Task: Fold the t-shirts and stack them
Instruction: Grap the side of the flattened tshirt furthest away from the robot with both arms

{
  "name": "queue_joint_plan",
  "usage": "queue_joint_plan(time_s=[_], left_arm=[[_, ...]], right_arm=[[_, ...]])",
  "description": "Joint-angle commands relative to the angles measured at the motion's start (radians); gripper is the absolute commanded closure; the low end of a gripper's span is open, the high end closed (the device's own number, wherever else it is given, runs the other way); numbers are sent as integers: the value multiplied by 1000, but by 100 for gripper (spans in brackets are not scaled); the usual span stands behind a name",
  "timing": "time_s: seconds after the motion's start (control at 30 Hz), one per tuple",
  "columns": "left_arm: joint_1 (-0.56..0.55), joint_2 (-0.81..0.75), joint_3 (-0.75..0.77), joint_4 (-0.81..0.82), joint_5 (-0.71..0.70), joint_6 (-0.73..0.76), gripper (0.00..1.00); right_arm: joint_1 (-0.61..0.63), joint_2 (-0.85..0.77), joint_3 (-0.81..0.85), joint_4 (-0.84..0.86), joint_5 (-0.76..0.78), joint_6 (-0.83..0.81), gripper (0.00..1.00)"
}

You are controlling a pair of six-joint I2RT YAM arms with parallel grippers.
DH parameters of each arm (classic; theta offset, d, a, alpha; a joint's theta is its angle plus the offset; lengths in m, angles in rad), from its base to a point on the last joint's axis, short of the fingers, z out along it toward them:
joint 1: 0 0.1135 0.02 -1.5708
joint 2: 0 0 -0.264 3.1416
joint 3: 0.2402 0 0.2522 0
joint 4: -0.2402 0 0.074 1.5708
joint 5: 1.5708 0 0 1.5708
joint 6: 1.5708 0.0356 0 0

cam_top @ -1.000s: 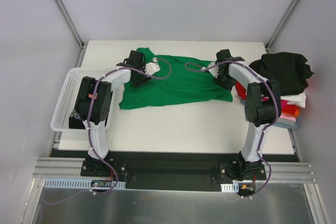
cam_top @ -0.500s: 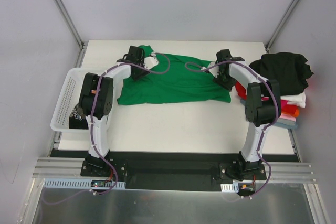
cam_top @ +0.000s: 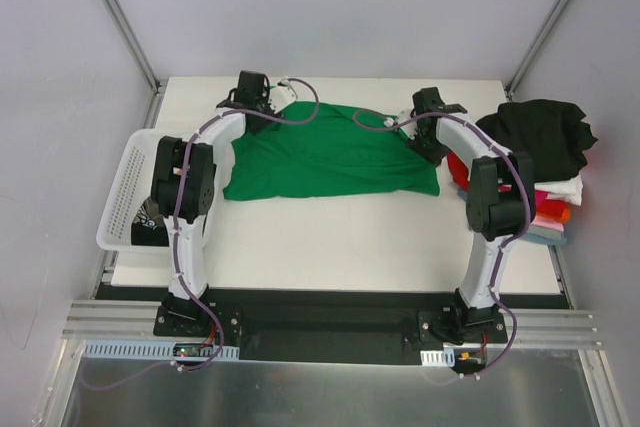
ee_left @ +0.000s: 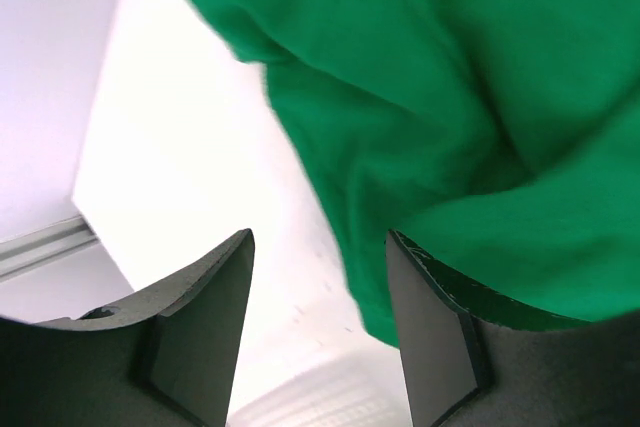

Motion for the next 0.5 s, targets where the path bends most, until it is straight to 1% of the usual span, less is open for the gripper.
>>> queue_joint_plan(time_s=[0.0, 0.1, 0.23, 0.3, 0.47], left_arm=[[20, 55, 125, 74, -44, -32, 45], [22, 104, 214, 76, -49, -28, 44], [22, 148, 287, 76, -27, -26, 43], [22, 171, 318, 76, -15, -35, 43], [22, 174, 312, 74, 63, -51, 40]], right_arm=[[-3, 19, 88, 82, 57, 52, 55], [-4, 59, 146, 102, 57, 73, 55], [0, 131, 275, 96, 41, 73, 54], [2, 162, 312, 87, 37, 67, 54], [17, 210, 332, 100, 38, 39, 54]])
